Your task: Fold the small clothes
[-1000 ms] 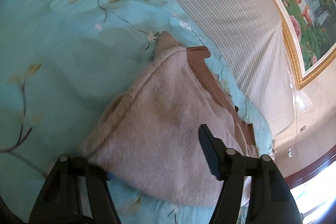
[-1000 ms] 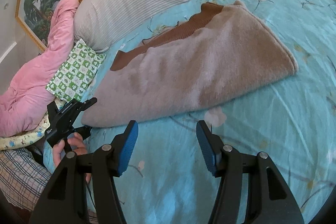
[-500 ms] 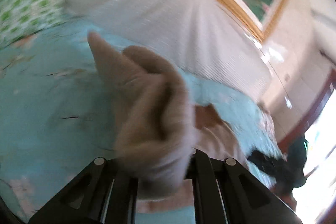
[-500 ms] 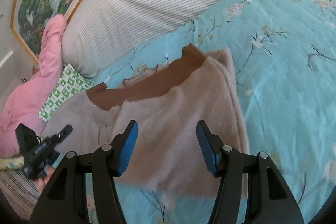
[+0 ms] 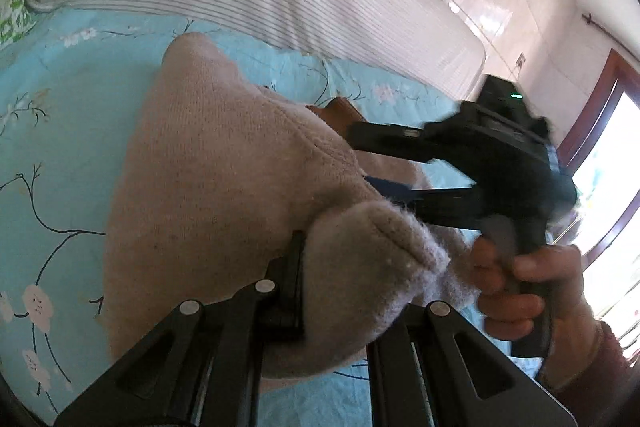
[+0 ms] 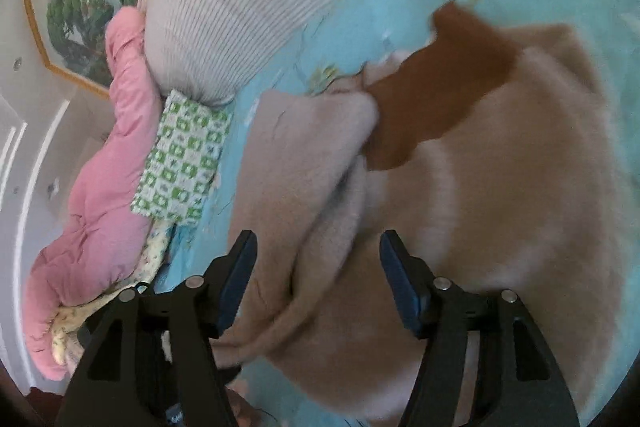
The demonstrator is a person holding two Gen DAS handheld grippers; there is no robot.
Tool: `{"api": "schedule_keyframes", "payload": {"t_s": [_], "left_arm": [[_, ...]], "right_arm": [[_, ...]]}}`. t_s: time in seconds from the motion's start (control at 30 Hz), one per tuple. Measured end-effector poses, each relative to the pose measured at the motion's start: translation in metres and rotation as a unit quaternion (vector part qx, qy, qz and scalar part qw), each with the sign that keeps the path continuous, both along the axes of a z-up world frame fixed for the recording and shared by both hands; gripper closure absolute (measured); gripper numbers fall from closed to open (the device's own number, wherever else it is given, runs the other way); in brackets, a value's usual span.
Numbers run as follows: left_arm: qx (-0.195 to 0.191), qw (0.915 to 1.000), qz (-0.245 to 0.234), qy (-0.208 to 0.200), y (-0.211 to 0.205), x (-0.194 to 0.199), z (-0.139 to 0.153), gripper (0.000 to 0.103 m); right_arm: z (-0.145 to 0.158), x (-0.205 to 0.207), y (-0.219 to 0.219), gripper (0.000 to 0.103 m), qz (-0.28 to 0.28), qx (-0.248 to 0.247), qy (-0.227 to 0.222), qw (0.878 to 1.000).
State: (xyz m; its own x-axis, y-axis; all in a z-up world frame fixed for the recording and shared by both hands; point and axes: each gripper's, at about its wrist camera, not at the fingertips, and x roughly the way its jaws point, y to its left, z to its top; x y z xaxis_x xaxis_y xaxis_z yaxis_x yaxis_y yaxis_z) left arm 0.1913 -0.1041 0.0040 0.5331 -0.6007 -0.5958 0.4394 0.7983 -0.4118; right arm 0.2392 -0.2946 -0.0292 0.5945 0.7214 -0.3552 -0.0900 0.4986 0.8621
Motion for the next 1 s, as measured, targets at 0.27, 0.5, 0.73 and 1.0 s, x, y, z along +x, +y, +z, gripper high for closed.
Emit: {"api": "schedule_keyframes", "payload": {"t_s": [0.27,0.5,0.73,1.0], "left_arm": [[0.011,0.9998,0.008,-0.017,0.0,0.0,0.013,0.096],[-0.002,0.9983,-0.029,-0.051,-0.043,-0.011,0.049,0.096],[0.037,0.9961,-0.067,-0.044,-0.127,-0.015,0.016,0.096],[0.047,0.9954,-0.082,-0.018,-0.144,-0.007,-0.015,0.094]], "right_arm": [[0.008,0.057,0.031,0.077,0.044,0.002,0.012,0.999],[0.066,0.014,-0.012,0.085,-0.004,-0.056,-0.068,0.996],[0.037,-0.022,-0.062,0.085,-0.042,-0.142,-0.046,0.988],[-0.013,-0.036,-0.087,0.085,-0.069,-0.14,-0.025,0.987]]}}
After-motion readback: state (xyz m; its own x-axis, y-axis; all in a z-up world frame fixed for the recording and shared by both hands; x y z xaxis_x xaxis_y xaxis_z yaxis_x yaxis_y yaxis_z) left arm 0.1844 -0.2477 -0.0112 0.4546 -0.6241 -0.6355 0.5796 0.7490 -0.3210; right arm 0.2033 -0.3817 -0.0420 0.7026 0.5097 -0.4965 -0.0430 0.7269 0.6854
